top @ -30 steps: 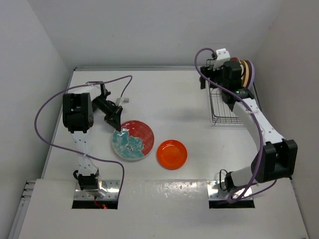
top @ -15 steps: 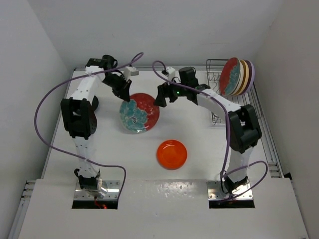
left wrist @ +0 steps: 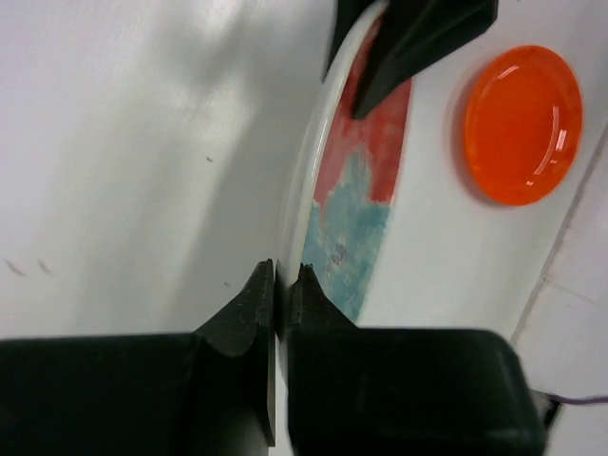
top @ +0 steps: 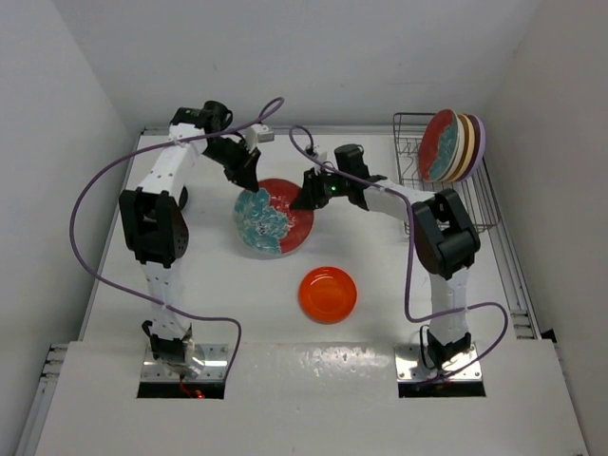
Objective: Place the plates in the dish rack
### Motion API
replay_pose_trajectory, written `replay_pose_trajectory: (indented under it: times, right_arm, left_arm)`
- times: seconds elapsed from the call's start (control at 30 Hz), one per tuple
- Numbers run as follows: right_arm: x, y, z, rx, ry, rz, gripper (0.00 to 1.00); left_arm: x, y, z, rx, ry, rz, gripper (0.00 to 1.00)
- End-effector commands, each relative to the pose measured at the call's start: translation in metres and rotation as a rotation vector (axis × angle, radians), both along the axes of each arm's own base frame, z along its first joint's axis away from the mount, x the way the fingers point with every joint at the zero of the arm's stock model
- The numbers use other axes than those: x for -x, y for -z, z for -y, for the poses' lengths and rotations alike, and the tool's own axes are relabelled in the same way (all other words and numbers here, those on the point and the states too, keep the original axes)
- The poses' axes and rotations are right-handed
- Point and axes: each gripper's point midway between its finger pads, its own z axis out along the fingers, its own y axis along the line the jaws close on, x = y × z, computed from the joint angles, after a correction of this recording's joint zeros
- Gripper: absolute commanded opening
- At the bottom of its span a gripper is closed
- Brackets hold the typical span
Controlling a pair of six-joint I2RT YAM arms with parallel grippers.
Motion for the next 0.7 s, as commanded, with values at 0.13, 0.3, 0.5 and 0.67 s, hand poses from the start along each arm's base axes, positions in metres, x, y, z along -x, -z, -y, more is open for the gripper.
replay_pose_trajectory:
  times: [0.13,0.3,0.5,0.67]
  right_arm:
    - [0.002,-0.058,-0.006,-0.131,0.007,0.093,0.00]
    - [-0.041,-0.118,0.041,-0.088,0.297,0.280,0.00]
    - [-0.081,-0.199,0.139,-0.038,0.701,0.444,0.00]
    - [-0.097,-0.253,0.258,0.140,1.105,0.623,0.00]
  left_arm:
    - [-0.010,-0.069,0.011,0.112,-0.073,0.134,0.05]
    - [-0.056,-0.065,-0.032,-0.094,-0.346,0.234,1.00]
    - [-0.100,-0.085,-0.138,-0.329,-0.904,0.373,1.00]
    - [-0.098,-0.079,-0.159,-0.308,-0.953,0.348,1.00]
